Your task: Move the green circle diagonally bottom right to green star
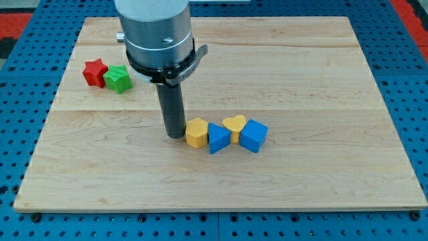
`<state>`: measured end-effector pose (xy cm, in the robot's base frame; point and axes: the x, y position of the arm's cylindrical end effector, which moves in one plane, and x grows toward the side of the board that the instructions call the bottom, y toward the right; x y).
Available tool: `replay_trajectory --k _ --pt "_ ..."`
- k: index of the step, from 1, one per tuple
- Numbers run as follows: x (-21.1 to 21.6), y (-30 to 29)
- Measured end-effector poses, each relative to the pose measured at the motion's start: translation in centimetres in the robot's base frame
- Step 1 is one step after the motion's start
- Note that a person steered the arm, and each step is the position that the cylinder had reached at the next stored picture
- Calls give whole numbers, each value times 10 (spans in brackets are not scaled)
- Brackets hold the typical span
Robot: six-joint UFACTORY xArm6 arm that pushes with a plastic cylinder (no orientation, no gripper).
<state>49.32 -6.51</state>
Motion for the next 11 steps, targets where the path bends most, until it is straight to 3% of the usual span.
replay_trajectory --k 1,2,3,4,5,7,8,9,11 --pt "0 0" --pt "-16 -47" --pt "-57 -64" --pt "-119 -46" --pt "-148 -34" --pt "-148 -4" --pt "-173 37" --pt "-227 42" --pt "-182 8"
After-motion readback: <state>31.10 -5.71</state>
